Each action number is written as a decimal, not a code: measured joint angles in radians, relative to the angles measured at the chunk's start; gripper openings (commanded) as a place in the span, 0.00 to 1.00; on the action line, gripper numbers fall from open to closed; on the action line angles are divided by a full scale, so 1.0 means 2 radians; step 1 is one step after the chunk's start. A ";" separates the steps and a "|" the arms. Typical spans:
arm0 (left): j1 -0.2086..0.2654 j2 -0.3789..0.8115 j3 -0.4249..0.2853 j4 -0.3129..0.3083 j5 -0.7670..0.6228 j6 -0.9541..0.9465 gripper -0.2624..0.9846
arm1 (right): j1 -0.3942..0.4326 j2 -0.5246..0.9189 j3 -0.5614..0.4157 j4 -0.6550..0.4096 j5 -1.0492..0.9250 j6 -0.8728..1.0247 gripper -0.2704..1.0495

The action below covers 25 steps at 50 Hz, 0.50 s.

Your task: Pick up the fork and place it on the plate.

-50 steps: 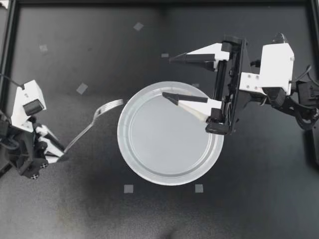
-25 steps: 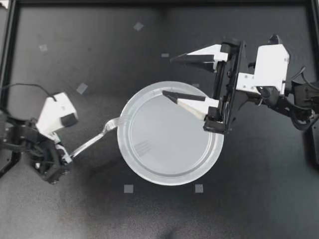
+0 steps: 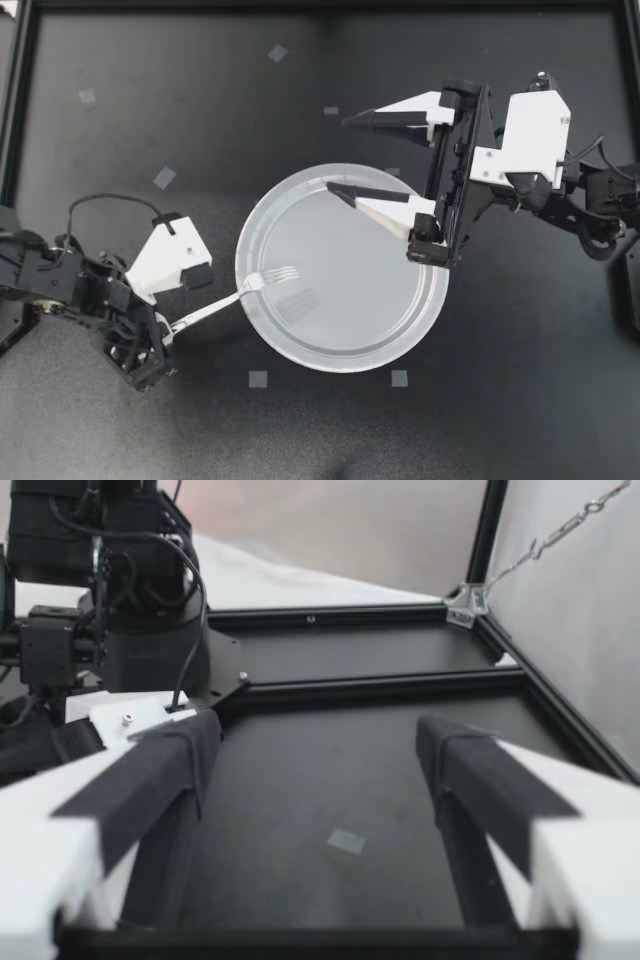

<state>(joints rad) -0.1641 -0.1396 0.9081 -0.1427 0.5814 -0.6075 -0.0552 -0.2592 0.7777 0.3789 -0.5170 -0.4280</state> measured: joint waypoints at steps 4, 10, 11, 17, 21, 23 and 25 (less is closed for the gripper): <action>0.000 0.010 -0.003 0.000 0.002 -0.001 0.18 | -0.001 0.001 0.002 0.001 0.000 0.001 0.77; 0.000 0.028 -0.012 0.001 0.012 -0.001 0.18 | 0.000 0.002 0.002 0.001 -0.002 0.011 0.77; 0.000 0.030 -0.014 0.001 0.013 -0.001 0.18 | -0.001 0.002 0.002 0.000 -0.002 0.012 0.77; 0.000 0.039 -0.021 0.003 0.021 -0.001 0.18 | -0.001 0.002 0.004 0.000 -0.003 0.018 0.77; 0.000 0.041 -0.022 0.004 0.023 -0.001 0.18 | -0.001 0.002 0.005 0.001 -0.003 0.018 0.77; 0.000 0.042 -0.022 0.004 0.024 -0.001 0.18 | -0.001 0.002 0.005 0.001 -0.004 0.019 0.77; 0.000 0.042 -0.022 0.004 0.024 -0.001 0.18 | -0.001 0.002 0.005 0.001 -0.003 0.019 0.77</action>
<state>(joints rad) -0.1641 -0.0552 0.8636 -0.1350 0.6289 -0.6090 -0.0568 -0.2546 0.7885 0.3804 -0.5231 -0.3896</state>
